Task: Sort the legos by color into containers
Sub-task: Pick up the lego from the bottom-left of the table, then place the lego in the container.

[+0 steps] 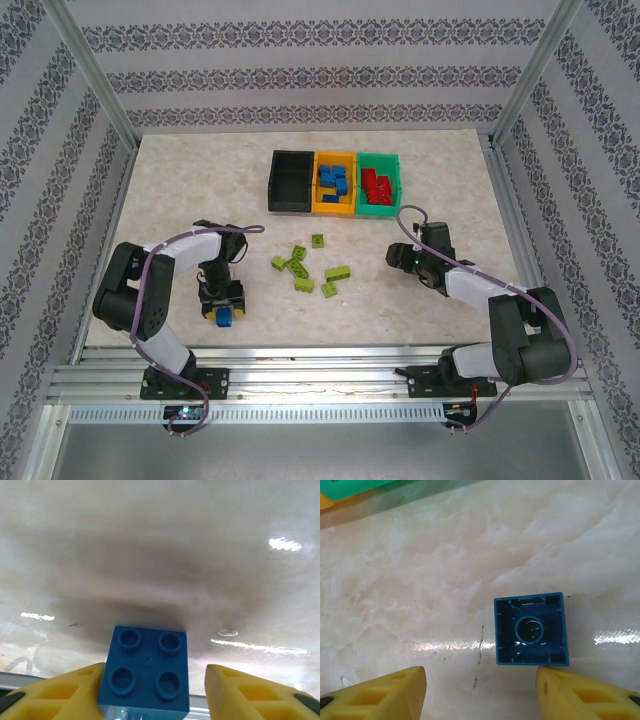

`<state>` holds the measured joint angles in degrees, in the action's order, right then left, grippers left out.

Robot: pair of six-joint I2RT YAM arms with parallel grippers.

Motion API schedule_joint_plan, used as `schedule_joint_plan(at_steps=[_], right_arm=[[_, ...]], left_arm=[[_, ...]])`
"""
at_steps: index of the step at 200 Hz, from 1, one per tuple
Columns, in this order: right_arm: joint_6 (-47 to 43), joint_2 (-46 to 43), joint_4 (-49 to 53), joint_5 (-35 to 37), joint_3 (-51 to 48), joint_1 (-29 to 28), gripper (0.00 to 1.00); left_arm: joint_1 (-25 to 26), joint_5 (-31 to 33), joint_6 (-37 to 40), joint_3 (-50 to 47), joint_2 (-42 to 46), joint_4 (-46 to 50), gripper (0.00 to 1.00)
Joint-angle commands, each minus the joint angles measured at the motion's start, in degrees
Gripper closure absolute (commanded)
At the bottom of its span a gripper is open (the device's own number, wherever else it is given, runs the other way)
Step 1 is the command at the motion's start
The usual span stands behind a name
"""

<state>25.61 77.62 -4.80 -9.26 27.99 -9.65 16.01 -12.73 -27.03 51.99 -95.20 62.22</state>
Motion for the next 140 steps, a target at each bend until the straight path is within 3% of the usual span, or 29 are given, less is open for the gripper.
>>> schedule_joint_plan(at_steps=[1, 19, 82, 117, 140], right_arm=[[-0.2, -0.5, -0.3, 1.3, 0.5, -0.7, 0.39], [-0.2, -0.5, -0.4, 1.4, 0.4, -0.7, 0.39], [-0.3, -0.5, -0.3, 1.4, 0.5, -0.9, 0.39], [-0.2, -0.6, -0.4, 1.7, 0.4, -0.9, 0.39], [-0.1, -0.7, -0.4, 1.9, 0.2, -0.9, 0.39]], left_arm=[[-0.4, -1.7, 1.1, 0.0, 1.4, -0.9, 0.53], [-0.4, -2.7, 1.1, -0.1, 2.3, -1.7, 0.62], [-0.3, -8.6, 0.7, 6.1, 3.7, -7.0, 0.71], [0.8, -12.7, -0.4, 19.1, -1.7, -12.4, 0.76], [3.1, -11.2, 2.6, 34.0, -9.8, -9.3, 0.76]])
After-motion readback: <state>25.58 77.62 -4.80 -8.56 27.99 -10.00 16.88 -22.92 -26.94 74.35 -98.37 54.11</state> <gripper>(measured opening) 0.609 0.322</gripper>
